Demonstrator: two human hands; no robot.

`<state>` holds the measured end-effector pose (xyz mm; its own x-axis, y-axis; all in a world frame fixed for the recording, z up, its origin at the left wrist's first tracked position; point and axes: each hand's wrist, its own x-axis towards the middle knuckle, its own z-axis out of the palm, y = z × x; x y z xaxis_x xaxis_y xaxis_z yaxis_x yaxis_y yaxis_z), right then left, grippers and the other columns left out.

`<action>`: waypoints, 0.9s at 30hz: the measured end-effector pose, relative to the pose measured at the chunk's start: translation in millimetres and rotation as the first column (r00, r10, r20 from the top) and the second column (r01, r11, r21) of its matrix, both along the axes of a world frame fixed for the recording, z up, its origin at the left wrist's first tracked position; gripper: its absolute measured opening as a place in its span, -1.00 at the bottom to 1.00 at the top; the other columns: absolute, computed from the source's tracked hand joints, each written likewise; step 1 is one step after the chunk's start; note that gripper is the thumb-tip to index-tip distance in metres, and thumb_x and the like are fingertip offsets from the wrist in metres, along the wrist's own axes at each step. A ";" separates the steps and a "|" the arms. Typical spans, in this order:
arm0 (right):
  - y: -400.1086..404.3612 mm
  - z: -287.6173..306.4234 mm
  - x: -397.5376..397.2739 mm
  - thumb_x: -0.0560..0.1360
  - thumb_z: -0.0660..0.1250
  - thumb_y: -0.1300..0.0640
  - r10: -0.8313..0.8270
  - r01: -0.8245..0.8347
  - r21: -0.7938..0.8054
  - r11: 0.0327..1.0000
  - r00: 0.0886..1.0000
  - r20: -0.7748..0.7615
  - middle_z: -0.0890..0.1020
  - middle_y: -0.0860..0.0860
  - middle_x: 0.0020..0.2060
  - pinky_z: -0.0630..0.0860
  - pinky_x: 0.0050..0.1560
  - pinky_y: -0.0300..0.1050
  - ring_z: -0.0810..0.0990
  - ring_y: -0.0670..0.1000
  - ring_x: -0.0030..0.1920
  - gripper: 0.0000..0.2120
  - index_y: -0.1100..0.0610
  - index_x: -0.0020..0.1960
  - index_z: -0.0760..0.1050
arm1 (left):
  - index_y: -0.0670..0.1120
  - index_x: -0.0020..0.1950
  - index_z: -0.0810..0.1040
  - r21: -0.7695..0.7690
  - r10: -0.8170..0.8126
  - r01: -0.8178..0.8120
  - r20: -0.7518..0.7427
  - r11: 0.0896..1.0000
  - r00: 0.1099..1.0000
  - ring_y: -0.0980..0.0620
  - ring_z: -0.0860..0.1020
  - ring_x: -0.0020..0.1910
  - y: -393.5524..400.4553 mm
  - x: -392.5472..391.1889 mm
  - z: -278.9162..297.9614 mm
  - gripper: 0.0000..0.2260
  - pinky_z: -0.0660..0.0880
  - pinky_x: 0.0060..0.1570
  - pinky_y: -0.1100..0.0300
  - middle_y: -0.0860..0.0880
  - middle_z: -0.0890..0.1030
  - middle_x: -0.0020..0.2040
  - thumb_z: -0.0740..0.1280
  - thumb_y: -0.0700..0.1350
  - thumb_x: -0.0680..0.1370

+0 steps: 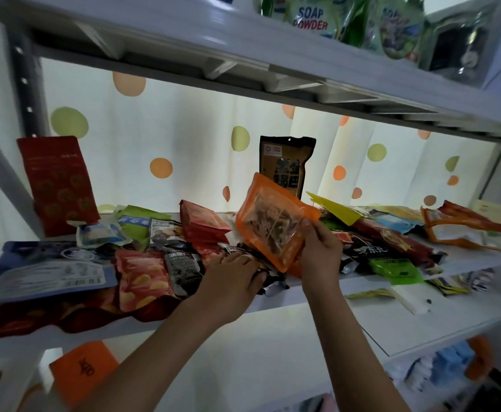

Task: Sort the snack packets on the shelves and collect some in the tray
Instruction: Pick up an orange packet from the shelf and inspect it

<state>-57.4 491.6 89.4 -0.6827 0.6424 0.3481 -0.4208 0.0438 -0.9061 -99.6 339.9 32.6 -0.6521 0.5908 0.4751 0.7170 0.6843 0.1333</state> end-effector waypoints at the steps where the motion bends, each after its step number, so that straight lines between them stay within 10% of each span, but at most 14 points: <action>1: -0.1 1.7 4.2 0.62 0.26 0.08 0.018 -0.019 -0.046 0.999 1.000 -0.006 0.67 -0.12 -0.07 0.58 -0.16 -0.19 0.64 -0.08 -0.03 -0.85 -0.09 -0.01 0.59 | 0.01 0.18 0.54 0.027 -0.013 0.013 0.009 1.000 1.000 0.02 0.46 0.21 -0.1 3.1 1.1 -0.54 0.38 0.17 0.10 0.06 0.57 0.18 -0.07 0.16 0.61; 8: 3.2 -7.5 31.9 0.60 0.30 0.10 0.114 -0.137 -0.404 0.904 0.990 -0.080 0.66 0.07 0.14 0.65 -0.11 0.10 0.65 0.12 0.12 -0.75 0.07 0.26 0.56 | 0.00 0.15 0.53 0.431 -0.186 0.045 0.289 0.901 0.939 0.03 0.51 0.03 9.4 30.1 16.0 -0.75 0.48 0.04 -0.03 0.01 0.58 0.06 0.13 0.07 0.65; 15: -9.6 -45.0 88.0 0.62 0.19 0.19 0.140 -0.248 -0.514 0.821 0.961 -0.239 0.65 0.20 0.13 0.61 0.02 -0.01 0.63 0.17 0.14 -0.73 0.24 0.26 0.51 | 0.03 0.13 0.54 0.847 -0.526 -0.059 0.381 0.528 0.760 0.21 0.61 -0.01 14.5 68.0 26.9 -0.85 0.52 -0.03 0.20 0.14 0.65 0.01 0.28 0.02 0.60; 27: -19.3 -137.7 202.4 0.42 0.26 0.18 0.185 -0.135 -0.536 0.833 0.982 0.040 0.67 0.17 -0.17 0.50 0.01 0.08 0.65 0.13 -0.16 -0.78 0.24 -0.01 0.56 | 0.08 0.11 0.58 0.858 -0.659 -0.228 0.502 0.459 0.561 0.15 0.66 -0.05 15.0 159.1 -49.3 -0.84 0.61 -0.14 0.22 0.16 0.69 -0.02 0.39 -0.04 0.53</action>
<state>145.0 472.3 -48.3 -0.8032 0.5906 -0.0782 -0.2992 -0.5134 -0.8043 59.5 354.9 -16.7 -0.8787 0.4179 0.2308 0.1395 -0.2375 0.9613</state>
